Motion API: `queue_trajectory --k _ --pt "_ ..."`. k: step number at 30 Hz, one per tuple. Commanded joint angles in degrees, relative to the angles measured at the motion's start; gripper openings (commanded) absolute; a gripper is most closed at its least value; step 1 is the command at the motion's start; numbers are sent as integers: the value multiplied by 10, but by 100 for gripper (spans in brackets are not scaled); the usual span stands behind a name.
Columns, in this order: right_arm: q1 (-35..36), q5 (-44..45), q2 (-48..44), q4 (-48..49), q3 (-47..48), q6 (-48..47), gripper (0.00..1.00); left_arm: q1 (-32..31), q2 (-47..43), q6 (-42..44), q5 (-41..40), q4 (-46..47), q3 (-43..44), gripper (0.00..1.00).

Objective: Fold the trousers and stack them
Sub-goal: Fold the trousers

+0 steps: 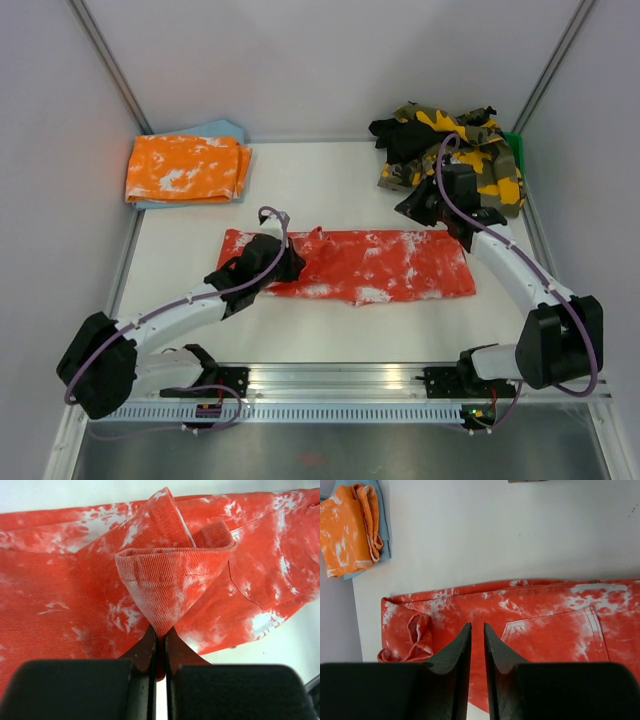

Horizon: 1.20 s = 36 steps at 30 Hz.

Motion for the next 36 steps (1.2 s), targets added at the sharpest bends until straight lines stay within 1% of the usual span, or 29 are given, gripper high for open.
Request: queue_trajectory --k 1,6,11,13,14,15,17,18,19,20,21,22,23,24,25,26,28,29,31,32,34,36 --pt "-3 -48 -26 3 -15 -16 23 -18 32 -56 -54 71 25 2" --pt "-2 -73 -51 6 -47 -12 24 -46 70 -38 -50 100 45 2" --pt "-3 -85 -50 10 -64 -11 24 -95 113 -22 -66 99 79 2" --pt "-3 -93 -49 12 -65 -12 24 -106 131 -30 -86 81 85 4" --pt "-3 -98 -48 11 -63 -13 24 -111 132 -33 -92 74 88 12" --pt "-3 -101 -47 10 -62 -15 24 -111 132 -38 -101 65 87 19" --pt "-2 -109 -47 3 -61 -24 27 -111 125 -46 -137 47 79 43" --pt "-2 -118 -46 0 -60 -27 28 -111 115 -45 -148 41 77 74" --pt "-2 -123 -45 -4 -59 -34 29 -111 110 -36 -159 28 82 81" --pt "-2 -127 -44 -10 -57 -38 30 -111 103 -32 -160 20 88 85" --pt "-1 -131 -43 -15 -54 -42 31 -111 96 -29 -157 13 93 92" --pt "-1 -131 -45 -19 -54 -47 31 -111 79 -26 -143 7 99 93" --pt "-1 -132 -45 -23 -54 -49 32 -111 68 -27 -133 -3 112 97" --pt "0 -133 -45 -25 -54 -51 33 -111 57 -27 -122 -4 118 100" --pt "2 -138 -42 -26 -54 -53 35 -111 35 -36 -115 -7 125 100" --pt "3 -146 -39 -26 -53 -55 40 -110 25 -45 -122 -28 127 100" --pt "22 -147 -28 -29 -53 -55 45 -102 15 -73 -143 -58 136 100" --pt "45 -142 -26 -26 -55 -52 51 -83 15 -76 -135 -75 144 100" --pt "71 -133 -18 -6 -60 -39 60 -73 22 -66 -107 -75 143 98" --pt "83 -129 -14 4 -67 -31 68 -73 36 -65 -102 -76 144 94" --pt "114 -115 8 24 -69 -8 75 -73 56 -62 -63 -76 148 88" --pt "140 -86 36 27 -69 -1 77 -72 80 -80 -32 -68 144 82"
